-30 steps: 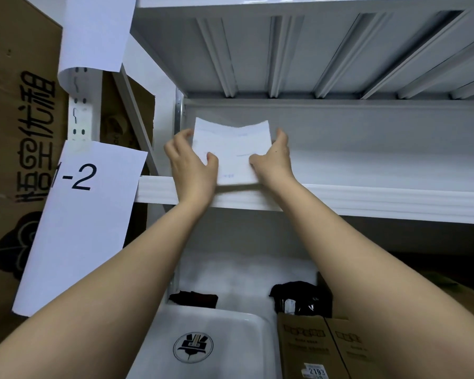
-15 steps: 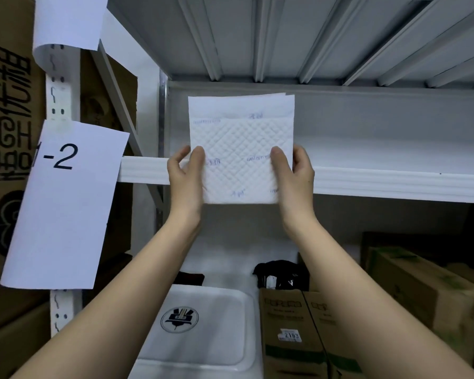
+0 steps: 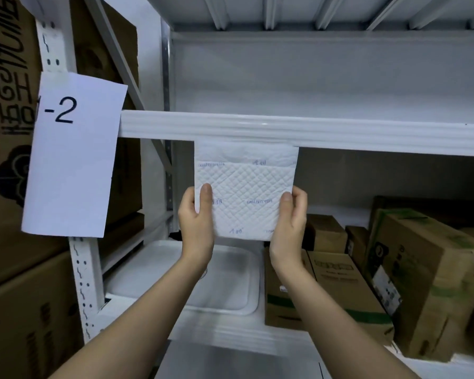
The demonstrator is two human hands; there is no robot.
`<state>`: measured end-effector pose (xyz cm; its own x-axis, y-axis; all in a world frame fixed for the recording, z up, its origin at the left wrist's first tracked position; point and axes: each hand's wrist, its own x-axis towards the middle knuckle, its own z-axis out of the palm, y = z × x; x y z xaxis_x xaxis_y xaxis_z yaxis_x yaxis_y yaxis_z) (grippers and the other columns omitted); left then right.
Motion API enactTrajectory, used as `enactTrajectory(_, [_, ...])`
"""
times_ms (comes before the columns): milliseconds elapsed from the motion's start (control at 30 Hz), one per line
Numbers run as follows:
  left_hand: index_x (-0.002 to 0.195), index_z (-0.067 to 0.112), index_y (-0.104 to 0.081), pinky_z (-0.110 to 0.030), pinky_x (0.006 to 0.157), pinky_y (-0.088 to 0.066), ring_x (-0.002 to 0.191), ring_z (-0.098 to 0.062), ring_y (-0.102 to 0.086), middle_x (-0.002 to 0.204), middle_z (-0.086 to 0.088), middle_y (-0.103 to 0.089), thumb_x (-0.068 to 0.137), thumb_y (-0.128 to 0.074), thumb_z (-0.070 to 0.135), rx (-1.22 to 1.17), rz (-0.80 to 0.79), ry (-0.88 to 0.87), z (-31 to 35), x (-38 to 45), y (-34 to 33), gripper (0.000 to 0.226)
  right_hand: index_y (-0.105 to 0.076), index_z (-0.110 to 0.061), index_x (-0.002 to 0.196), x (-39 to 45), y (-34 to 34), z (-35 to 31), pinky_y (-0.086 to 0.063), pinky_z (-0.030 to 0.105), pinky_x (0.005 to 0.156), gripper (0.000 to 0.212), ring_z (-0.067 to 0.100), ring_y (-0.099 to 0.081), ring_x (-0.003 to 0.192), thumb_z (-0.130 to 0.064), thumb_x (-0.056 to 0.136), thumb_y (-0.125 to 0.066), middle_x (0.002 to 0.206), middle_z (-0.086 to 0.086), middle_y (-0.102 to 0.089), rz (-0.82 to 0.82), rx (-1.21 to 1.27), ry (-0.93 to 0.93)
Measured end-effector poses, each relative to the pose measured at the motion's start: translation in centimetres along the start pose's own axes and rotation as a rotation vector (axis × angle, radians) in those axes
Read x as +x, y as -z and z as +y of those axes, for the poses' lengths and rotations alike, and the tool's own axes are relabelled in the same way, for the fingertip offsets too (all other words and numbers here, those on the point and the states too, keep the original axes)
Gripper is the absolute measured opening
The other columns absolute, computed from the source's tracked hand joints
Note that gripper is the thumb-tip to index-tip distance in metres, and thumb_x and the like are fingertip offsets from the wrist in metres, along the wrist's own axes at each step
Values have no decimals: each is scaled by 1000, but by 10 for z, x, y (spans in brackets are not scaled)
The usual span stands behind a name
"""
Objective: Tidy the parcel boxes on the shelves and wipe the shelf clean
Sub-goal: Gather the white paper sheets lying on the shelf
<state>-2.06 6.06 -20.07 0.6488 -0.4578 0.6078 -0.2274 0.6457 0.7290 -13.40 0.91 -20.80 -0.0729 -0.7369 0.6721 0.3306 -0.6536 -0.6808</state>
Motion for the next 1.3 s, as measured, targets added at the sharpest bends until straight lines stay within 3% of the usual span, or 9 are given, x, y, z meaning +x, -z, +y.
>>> enactTrajectory(100, [88, 10, -53, -10, 60, -46, 67, 7, -58, 82, 6, -61, 101, -44, 28, 51, 35, 67, -17, -13, 4, 23, -48, -23, 104, -15, 7, 19, -43, 20, 66, 13, -8, -52, 68, -18, 103, -36, 78, -18, -61, -12, -21, -68])
enactTrajectory(367, [74, 20, -45, -31, 67, -39, 68, -8, -50, 73, 8, -55, 99, -43, 41, 240, 64, 226, -72, -33, 28, 33, -48, -16, 106, -39, 14, 79, -40, 9, 55, 11, -9, -52, 63, -20, 103, -39, 83, -8, -58, -41, -116, -253])
enactTrajectory(500, [74, 17, -44, -25, 64, -38, 66, -5, -49, 74, 7, -54, 101, -41, 36, 297, 50, 277, -86, -29, 42, 33, -49, -16, 108, -43, 3, 104, -38, 7, 54, 13, 1, -52, 69, -24, 102, -40, 85, -5, -59, -45, -165, -307])
enactTrajectory(700, [76, 20, -47, -23, 64, -41, 71, -7, -54, 79, 5, -58, 101, -41, 35, 310, 68, 359, -120, 3, 67, 30, -49, -20, 112, -39, -33, 142, -45, 18, 65, 14, 10, -60, 85, -28, 101, -43, 96, -5, -66, -59, -185, -411])
enactTrajectory(800, [82, 17, -50, -26, 66, -42, 73, -10, -54, 82, 4, -58, 100, -42, 35, 303, 75, 406, -146, 26, 84, 27, -45, -23, 116, -37, -52, 165, -45, 17, 63, 15, 3, -58, 78, -26, 101, -44, 90, -14, -60, -117, -200, -463])
enactTrajectory(933, [81, 15, -51, -29, 73, -42, 76, -15, -54, 79, 3, -56, 99, -43, 35, 317, 100, 463, -184, 58, 113, 29, -42, -30, 120, -38, -78, 204, -47, 34, 73, 22, 16, -59, 81, -25, 98, -47, 92, 2, -60, -210, -270, -549])
enactTrajectory(1100, [97, 12, -57, -39, 90, -47, 94, -25, -60, 100, -6, -63, 98, -40, 39, 425, 27, 612, -231, 92, 143, 32, -47, -25, 128, -38, -99, 241, -45, 28, 74, 34, 18, -56, 80, -18, 95, -52, 92, 6, -56, -281, -335, -665])
enactTrajectory(1233, [111, 10, -51, -31, 79, -45, 88, -25, -58, 100, -8, -60, 96, -42, 22, 422, -86, 780, -254, 108, 149, 21, -51, -20, 126, -37, -111, 268, -51, 35, 84, 36, 23, -63, 88, -18, 91, -53, 100, 10, -64, -213, -435, -749])
enactTrajectory(1300, [129, 12, -46, -32, 85, -48, 97, -26, -59, 117, -10, -59, 95, -46, 16, 427, -157, 876, -267, 113, 152, 33, -54, -18, 124, -37, -114, 284, -52, 35, 87, 36, 23, -64, 94, -17, 89, -52, 105, 9, -66, -151, -463, -807])
